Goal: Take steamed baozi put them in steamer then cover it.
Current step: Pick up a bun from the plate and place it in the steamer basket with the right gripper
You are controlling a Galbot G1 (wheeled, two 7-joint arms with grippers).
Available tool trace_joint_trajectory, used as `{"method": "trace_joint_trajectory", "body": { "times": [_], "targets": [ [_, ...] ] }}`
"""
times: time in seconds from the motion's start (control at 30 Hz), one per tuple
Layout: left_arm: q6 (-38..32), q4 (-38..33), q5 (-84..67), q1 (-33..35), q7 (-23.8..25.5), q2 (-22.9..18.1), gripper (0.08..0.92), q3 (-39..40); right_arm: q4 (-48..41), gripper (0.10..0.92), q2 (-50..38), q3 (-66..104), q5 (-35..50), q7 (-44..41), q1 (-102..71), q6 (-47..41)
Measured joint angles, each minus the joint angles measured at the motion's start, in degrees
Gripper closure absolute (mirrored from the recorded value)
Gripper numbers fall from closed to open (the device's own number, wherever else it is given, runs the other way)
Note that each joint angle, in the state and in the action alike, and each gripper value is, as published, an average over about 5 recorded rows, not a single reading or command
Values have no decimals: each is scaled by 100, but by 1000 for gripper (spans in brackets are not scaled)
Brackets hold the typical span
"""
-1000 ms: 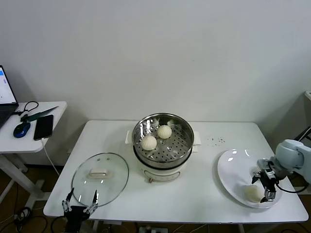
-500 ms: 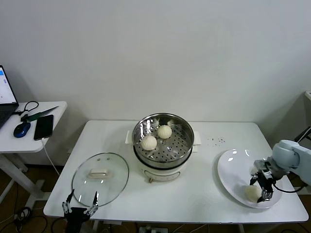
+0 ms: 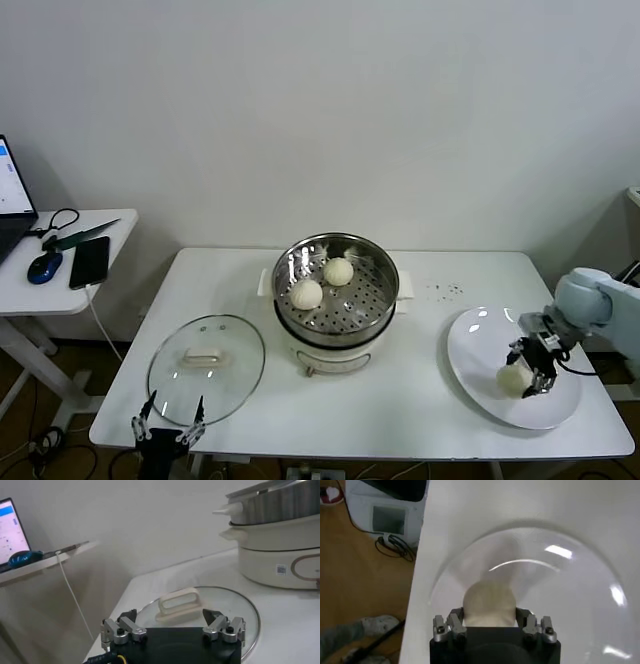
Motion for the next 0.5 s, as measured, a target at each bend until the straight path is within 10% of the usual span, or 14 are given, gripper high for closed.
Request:
{"method": "trace_joint_trajectory", "body": {
  "times": [0.5],
  "targets": [
    [-9,-23,0,58,2,22,177,-18,-67,347,1882,-735,-186,-328,2293,2031]
  ]
}}
